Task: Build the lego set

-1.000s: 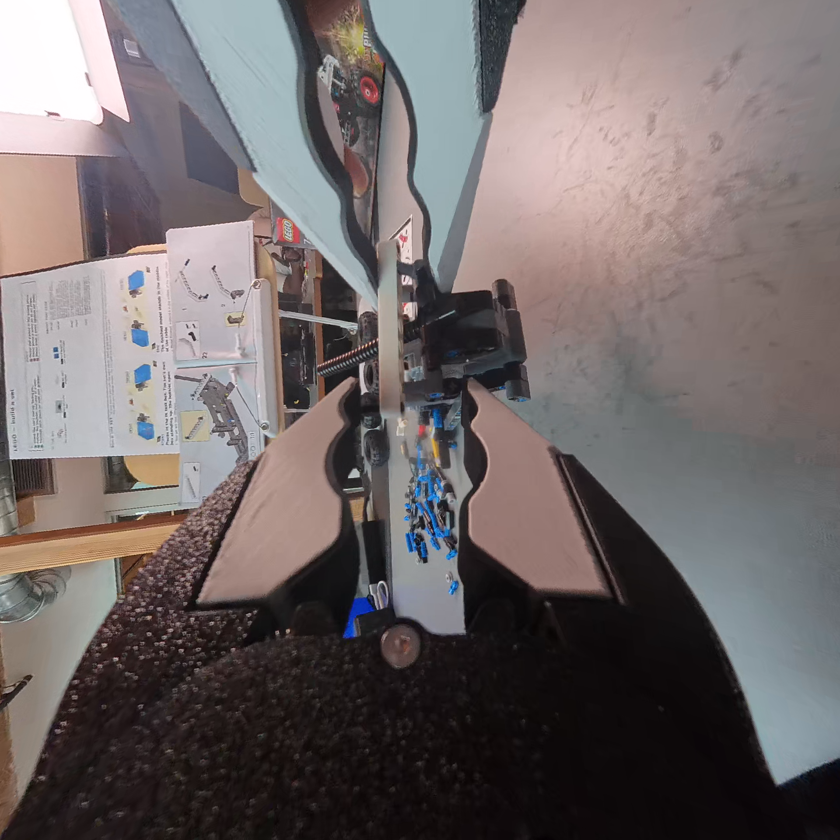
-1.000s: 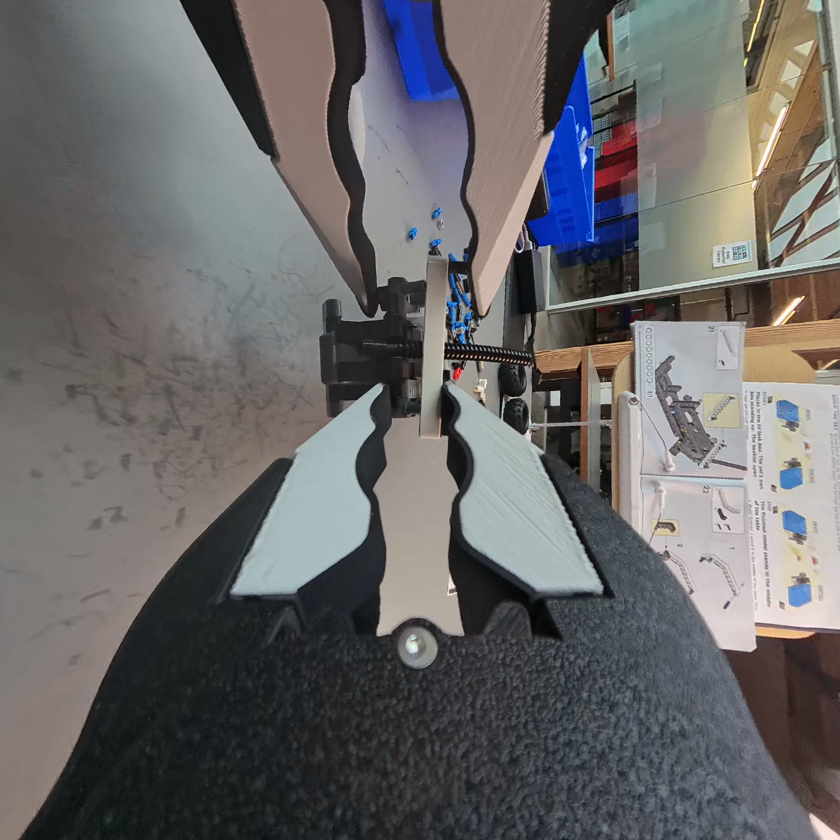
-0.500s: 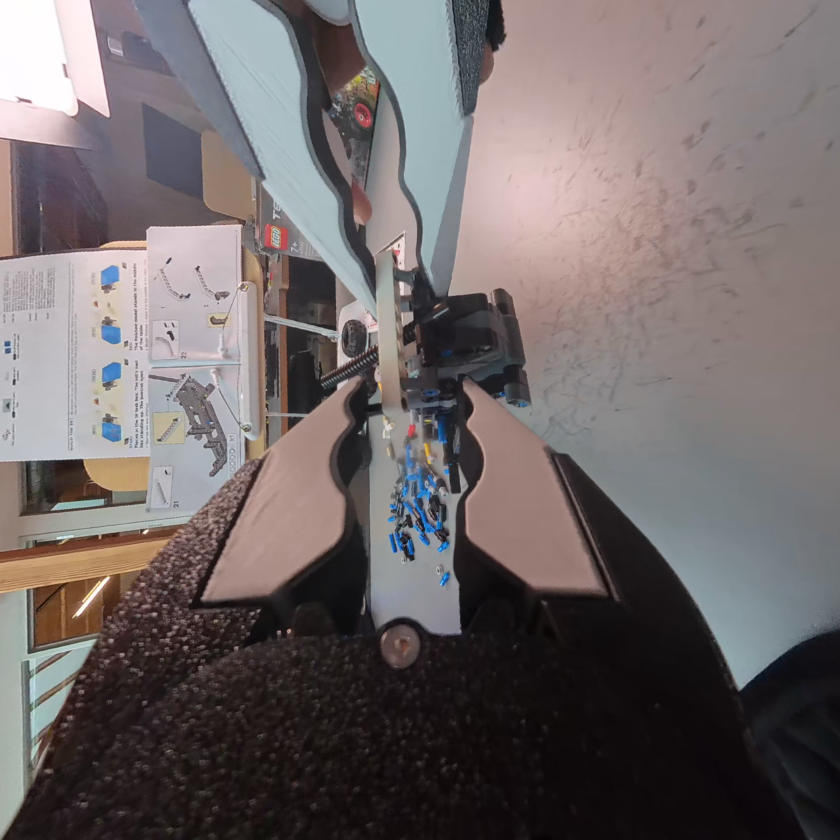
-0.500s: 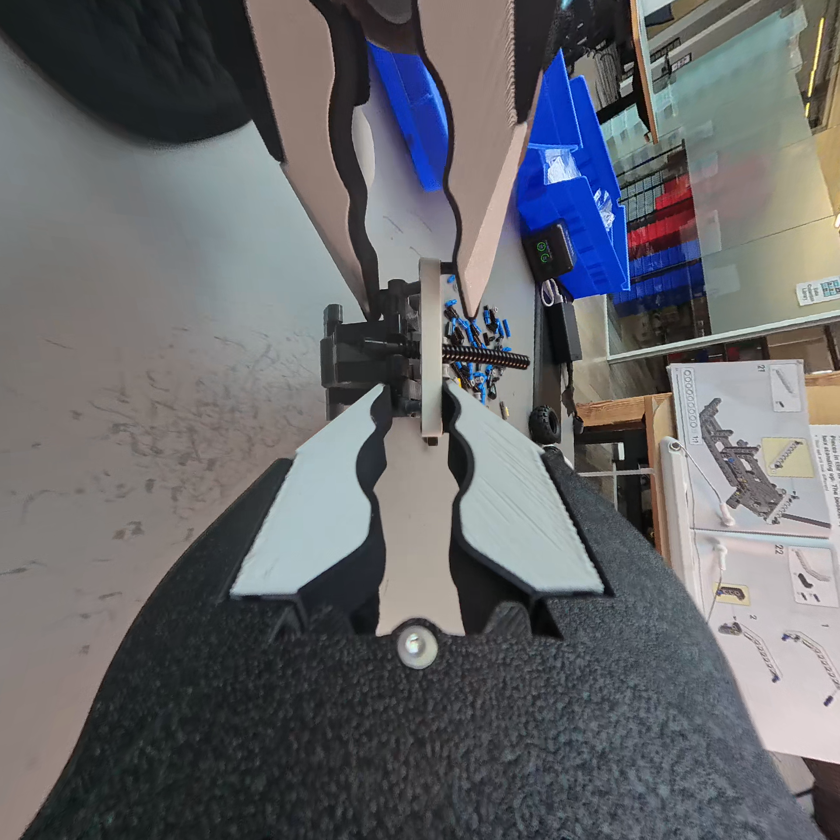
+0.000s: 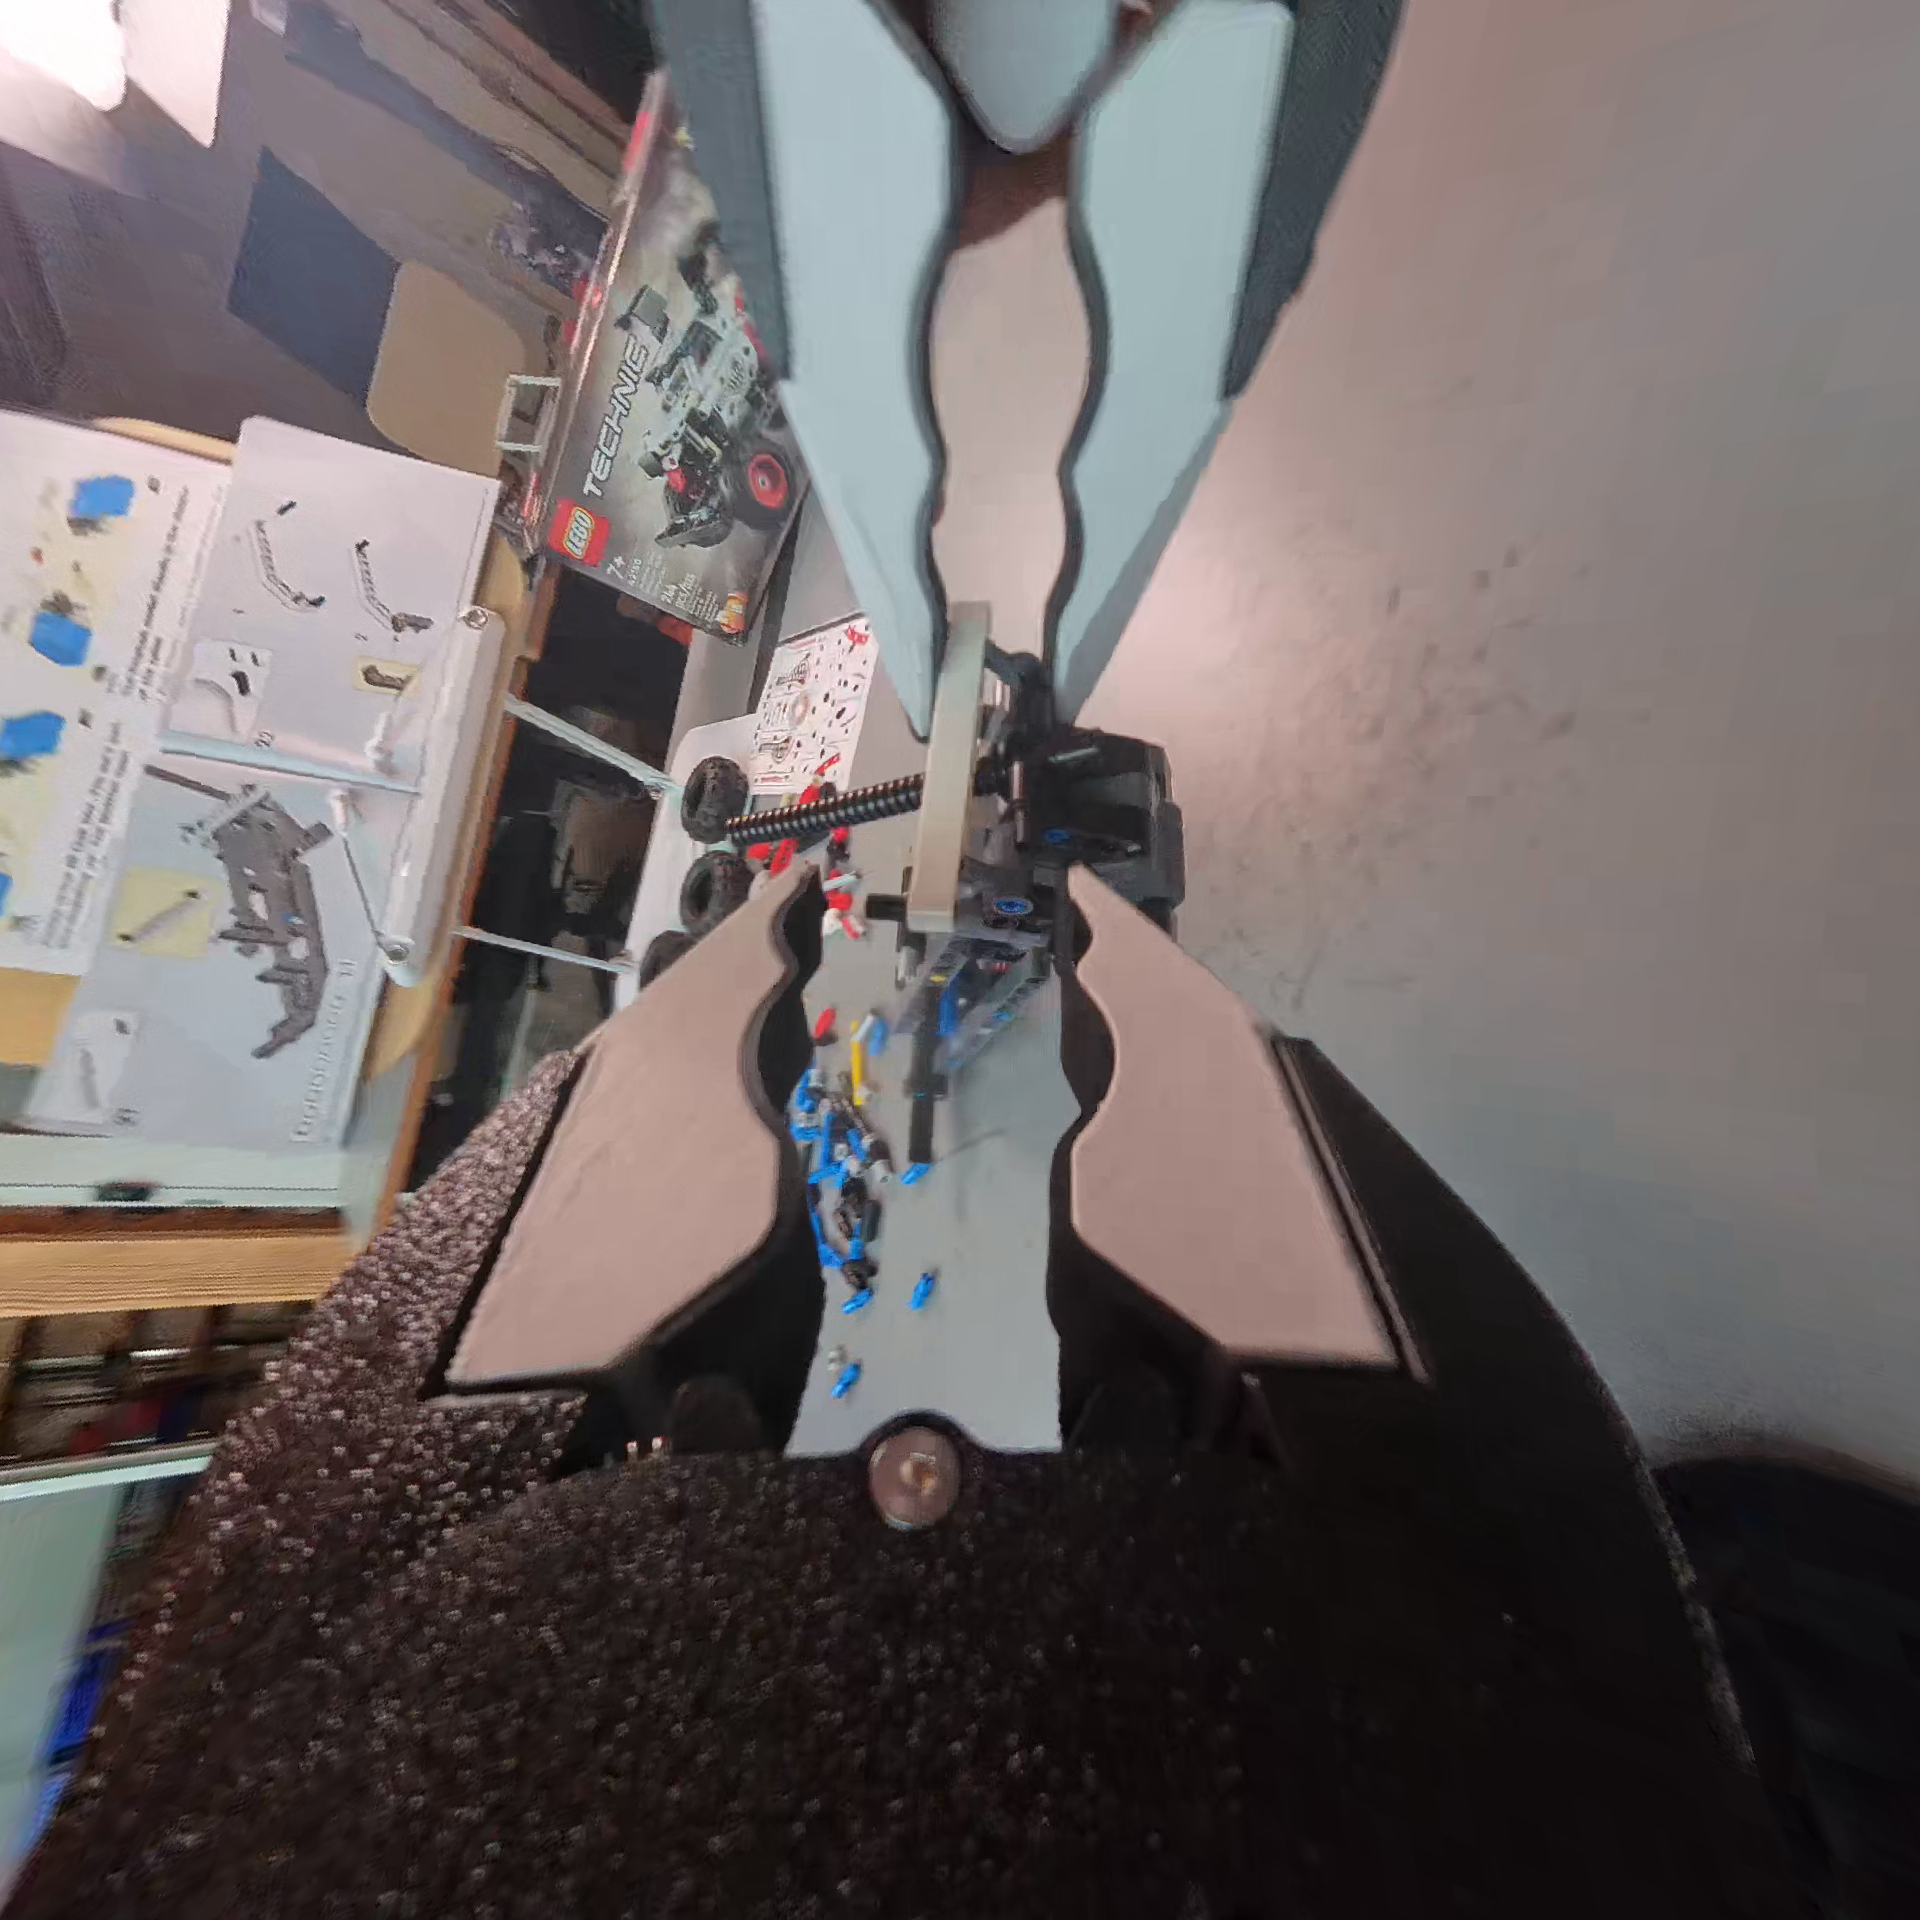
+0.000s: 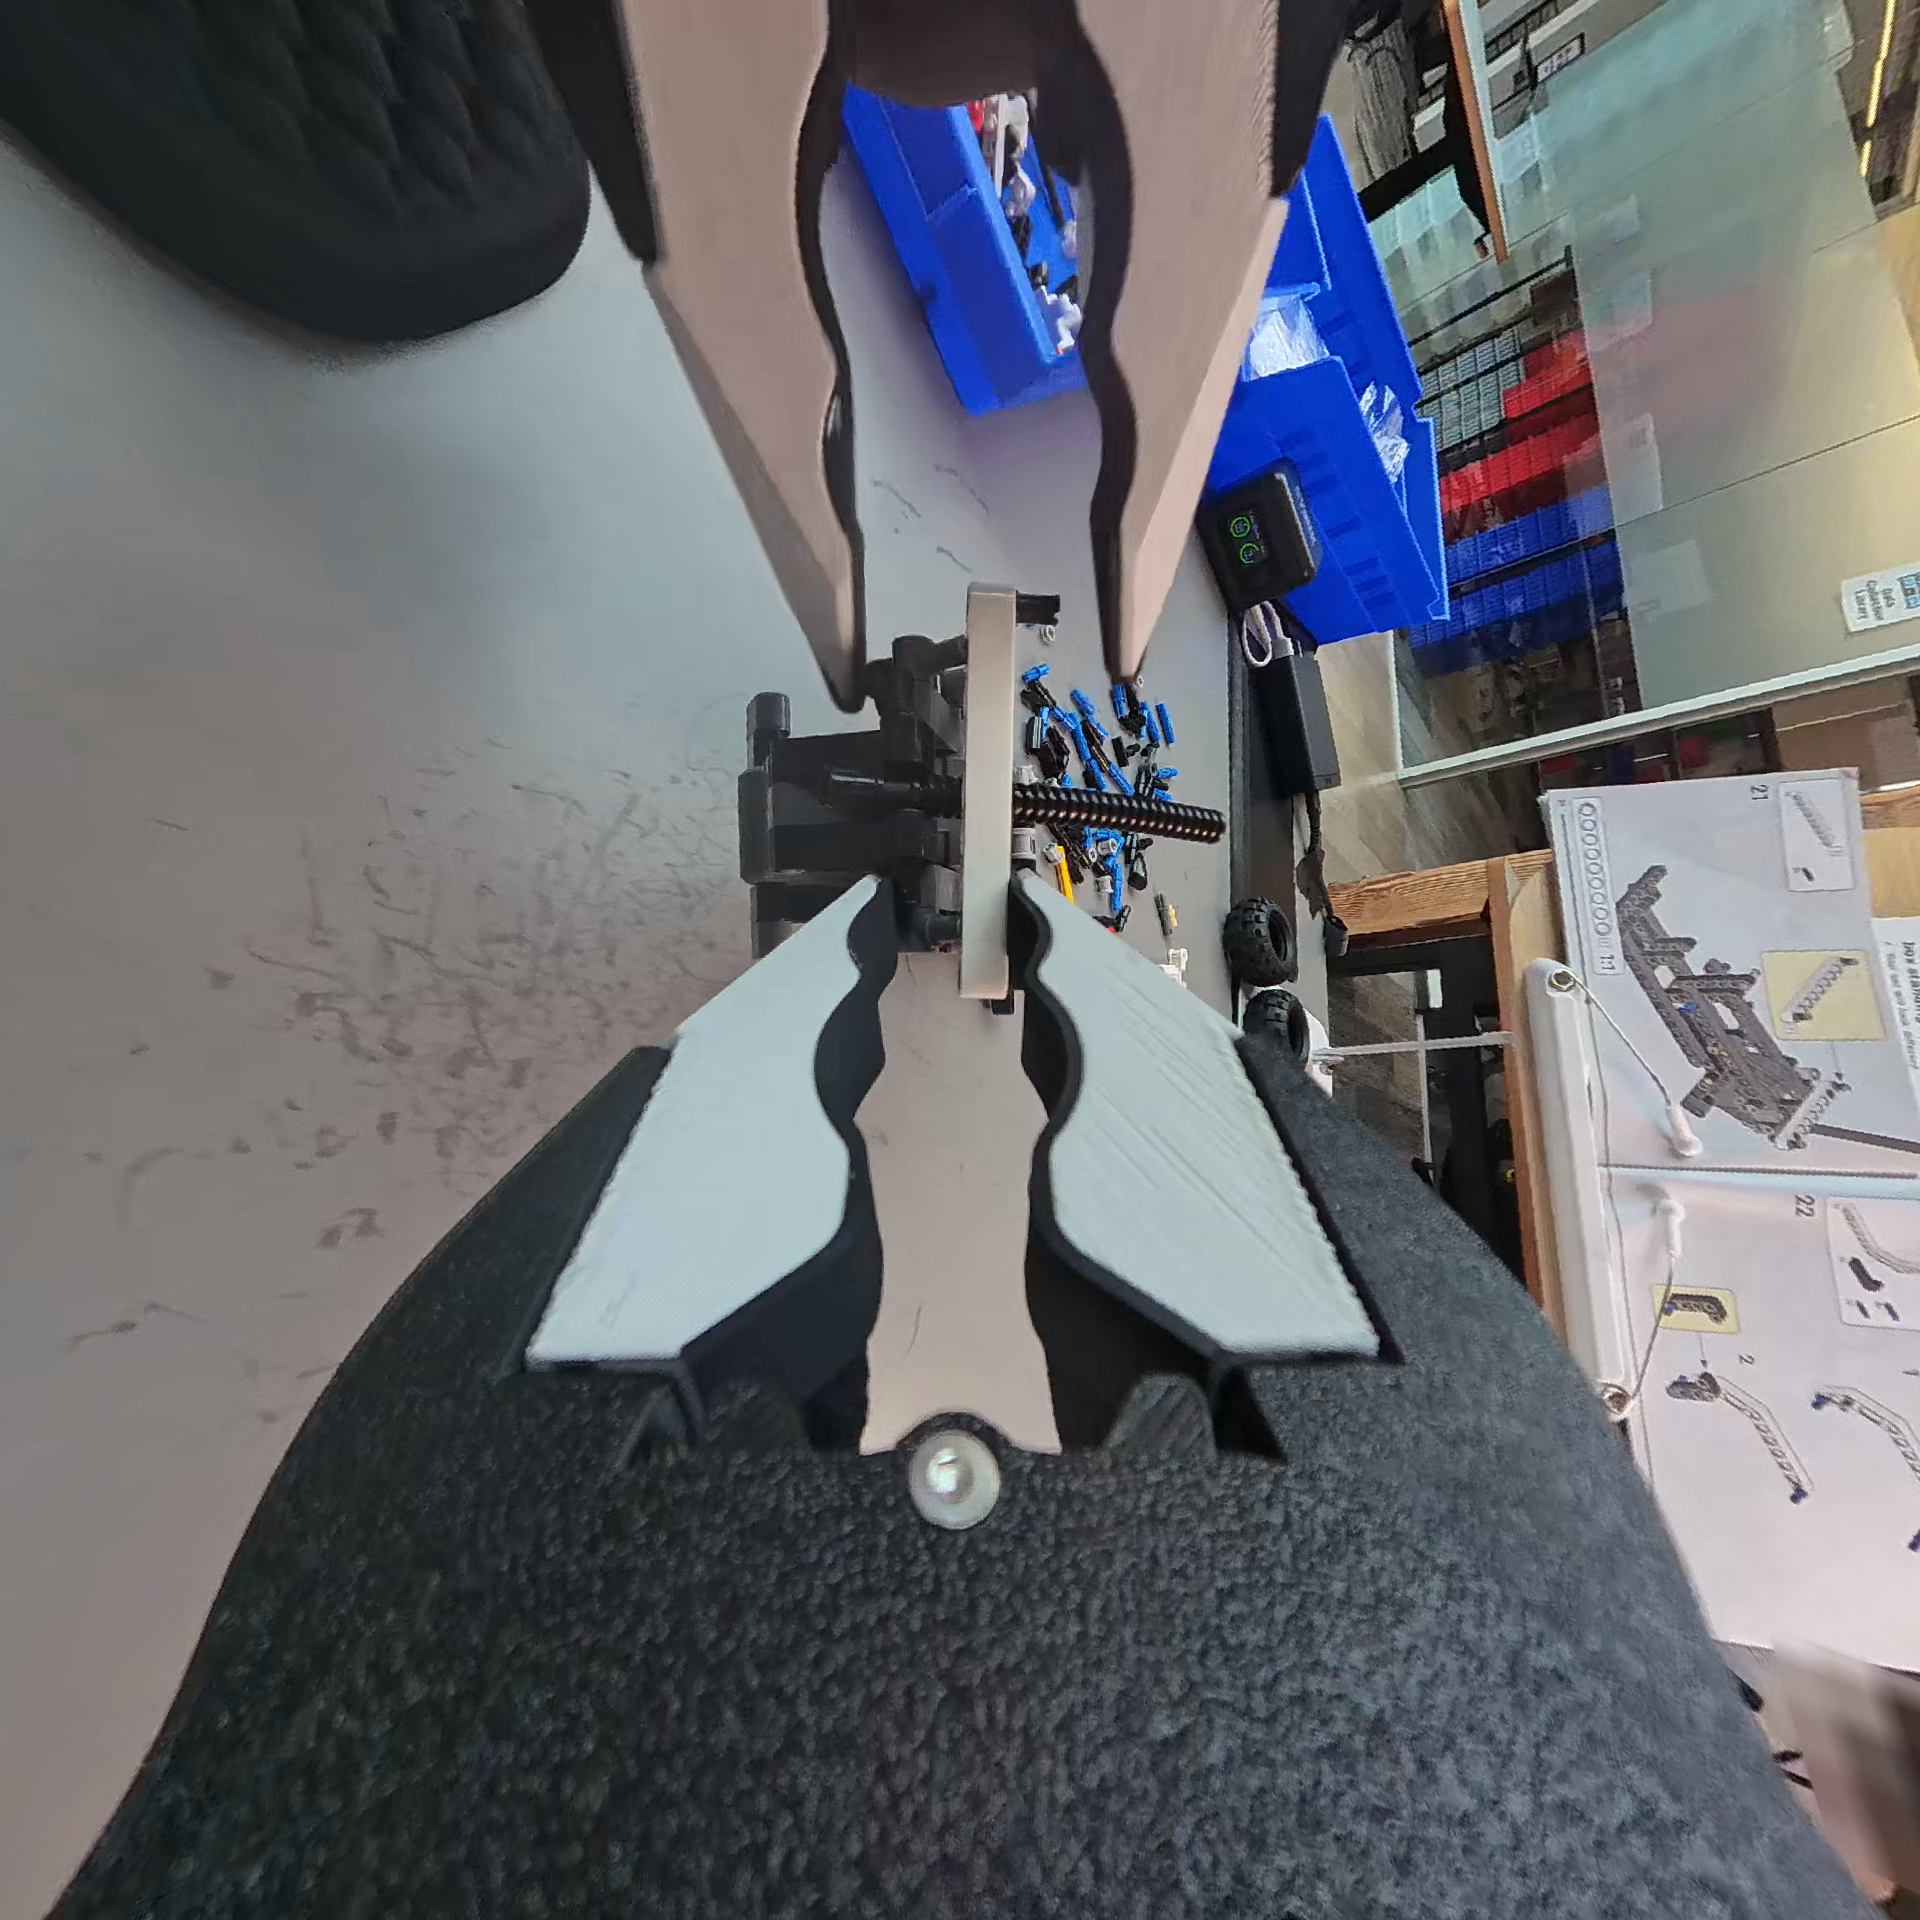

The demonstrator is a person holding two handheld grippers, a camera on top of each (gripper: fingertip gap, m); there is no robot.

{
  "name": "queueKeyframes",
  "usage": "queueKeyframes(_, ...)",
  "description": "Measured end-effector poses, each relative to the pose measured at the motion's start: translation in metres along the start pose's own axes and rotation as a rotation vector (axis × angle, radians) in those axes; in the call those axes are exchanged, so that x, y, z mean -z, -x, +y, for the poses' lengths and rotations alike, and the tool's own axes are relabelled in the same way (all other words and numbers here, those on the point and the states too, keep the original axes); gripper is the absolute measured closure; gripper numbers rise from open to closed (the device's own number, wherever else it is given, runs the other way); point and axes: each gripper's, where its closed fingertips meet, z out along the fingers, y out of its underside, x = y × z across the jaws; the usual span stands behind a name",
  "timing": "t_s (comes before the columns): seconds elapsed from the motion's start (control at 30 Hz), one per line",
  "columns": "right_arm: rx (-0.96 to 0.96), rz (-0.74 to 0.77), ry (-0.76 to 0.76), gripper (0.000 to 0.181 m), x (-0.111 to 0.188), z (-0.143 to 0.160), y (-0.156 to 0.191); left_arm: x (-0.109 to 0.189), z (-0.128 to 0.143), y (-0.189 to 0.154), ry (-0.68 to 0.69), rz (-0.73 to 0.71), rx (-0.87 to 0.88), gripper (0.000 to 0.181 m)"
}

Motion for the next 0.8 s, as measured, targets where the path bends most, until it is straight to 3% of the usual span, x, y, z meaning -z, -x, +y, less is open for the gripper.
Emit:
queueKeyframes(0.1, -0.021, 0.031, -0.011, 0.161, -0.001, 0.002, 0.003, 0.013, -0.004, 0.006, -0.130, 0.040, 0.329, 0.138)
queueKeyframes(0.17, -0.016, 0.072, -0.019, 0.161, -0.001, 0.003, 0.004, 0.013, 0.004, 0.000, -0.141, 0.097, 0.563, 0.141)
queueKeyframes(0.3, 0.040, 0.154, -0.017, 0.161, -0.002, 0.004, 0.014, 0.012, -0.002, -0.020, -0.203, 0.236, 0.818, 0.156)
queueKeyframes(0.43, 0.195, 0.264, 0.044, 0.162, -0.003, 0.009, 0.023, 0.001, 0.001, -0.034, -0.178, 0.297, 0.836, 0.171)
queueKeyframes(0.6, 0.321, 0.363, 0.107, 0.161, -0.001, 0.023, 0.038, -0.014, 0.004, -0.050, -0.152, 0.381, 0.801, 0.171)
queueKeyframes(0.8, 0.238, 0.269, 0.062, 0.158, -0.001, 0.032, 0.049, -0.024, 0.006, -0.062, -0.148, 0.441, 0.757, 0.171)
